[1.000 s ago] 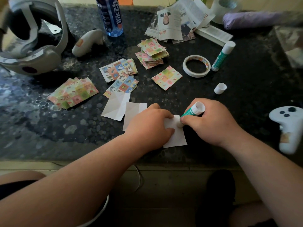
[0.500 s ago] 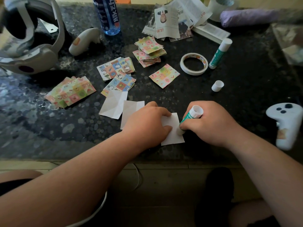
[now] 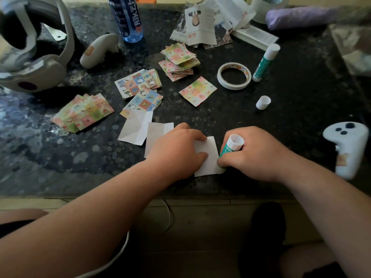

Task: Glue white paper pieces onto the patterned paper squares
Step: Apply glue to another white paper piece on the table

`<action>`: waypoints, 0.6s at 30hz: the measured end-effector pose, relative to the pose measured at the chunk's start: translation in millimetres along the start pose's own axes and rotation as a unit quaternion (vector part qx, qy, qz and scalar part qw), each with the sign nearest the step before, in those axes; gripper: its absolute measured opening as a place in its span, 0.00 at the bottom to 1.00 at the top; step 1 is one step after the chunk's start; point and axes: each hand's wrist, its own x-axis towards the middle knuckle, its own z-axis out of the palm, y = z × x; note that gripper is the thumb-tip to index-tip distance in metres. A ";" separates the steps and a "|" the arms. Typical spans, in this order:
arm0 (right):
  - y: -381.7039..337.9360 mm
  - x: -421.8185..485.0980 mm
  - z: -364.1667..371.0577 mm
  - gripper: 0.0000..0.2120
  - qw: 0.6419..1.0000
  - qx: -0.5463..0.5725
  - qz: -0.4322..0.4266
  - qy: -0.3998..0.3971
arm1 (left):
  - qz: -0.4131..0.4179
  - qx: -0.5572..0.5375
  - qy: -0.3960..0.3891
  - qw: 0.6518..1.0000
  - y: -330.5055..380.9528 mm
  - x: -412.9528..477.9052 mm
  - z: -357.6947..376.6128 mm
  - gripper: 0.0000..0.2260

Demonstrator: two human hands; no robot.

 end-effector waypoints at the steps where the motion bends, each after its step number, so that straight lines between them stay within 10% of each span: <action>1: -0.4 0.0 -0.8 0.10 1.000 -0.008 0.001 -0.014 | -0.001 -0.001 0.001 1.000 0.2 -0.2 -0.3 0.20; 6: 5.9 -1.5 -16.6 0.07 0.987 0.157 -0.017 0.015 | 0.002 -0.010 0.004 1.000 1.9 -2.2 -1.1 0.22; 11: 12.3 -0.4 -31.0 0.05 0.879 0.464 0.020 0.106 | -0.012 -0.042 -0.011 0.999 10.3 -4.7 -0.9 0.32; 18: 11.8 -5.2 -26.5 0.12 0.913 0.365 -0.091 0.158 | -0.048 -0.131 -0.018 0.990 16.0 -2.9 -5.0 0.39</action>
